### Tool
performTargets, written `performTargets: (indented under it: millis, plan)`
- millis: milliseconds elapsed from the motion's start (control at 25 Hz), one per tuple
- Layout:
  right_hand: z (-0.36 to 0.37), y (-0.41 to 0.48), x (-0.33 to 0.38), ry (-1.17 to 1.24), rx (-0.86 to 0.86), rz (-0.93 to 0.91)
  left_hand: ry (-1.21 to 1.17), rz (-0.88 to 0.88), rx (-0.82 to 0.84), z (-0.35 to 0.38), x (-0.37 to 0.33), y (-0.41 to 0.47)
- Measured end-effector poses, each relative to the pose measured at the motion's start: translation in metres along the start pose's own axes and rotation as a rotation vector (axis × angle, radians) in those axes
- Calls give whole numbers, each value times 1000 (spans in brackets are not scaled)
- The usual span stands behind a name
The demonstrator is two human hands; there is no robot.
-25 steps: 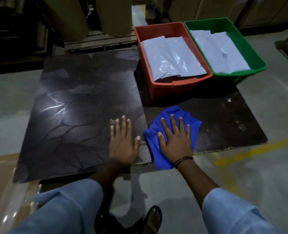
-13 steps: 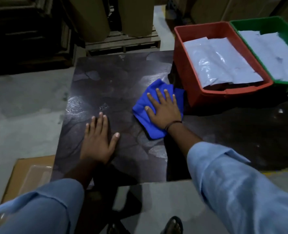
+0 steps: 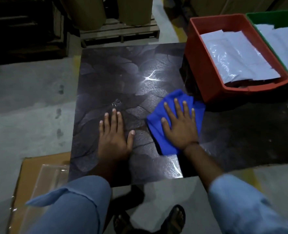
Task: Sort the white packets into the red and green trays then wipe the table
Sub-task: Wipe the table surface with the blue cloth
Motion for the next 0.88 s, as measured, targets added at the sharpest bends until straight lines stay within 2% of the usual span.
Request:
performTargets:
  millis: [80, 120, 200, 280, 360, 520, 680, 880]
  plan:
    - [2, 19, 26, 45, 3, 132, 6, -14, 20, -1, -1, -2]
    - [5, 13, 42, 49, 10, 100, 7, -17, 42, -2, -1, -3]
    - [4, -31, 66, 2, 41, -77, 12, -3, 83, -3, 0, -2]
    - [-1, -67, 68, 20, 66, -202, -6, -15, 117, -4, 0, 2]
    - [-1, -65, 56, 32, 47, -190, -9, -23, 123, -6, -1, 1]
    - [5, 13, 46, 12, 5, -1, -27, 64, 103, -4, 7, 19]
    - [14, 112, 32, -6, -4, 24, -53, -20, 118, -8, 26, 85]
    - [17, 233, 41, 52, 56, 148, -33, 2, 51, -7, 26, 92]
Point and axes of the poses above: each hand's wrist, its own y-axis towards the middle knuckle, its own z-axis out of the palm, x = y × z, the point moved 2 cm from there along y, towards the middle knuckle, and after that the axes turned 3 degrees about x, right-handed, at the moved point
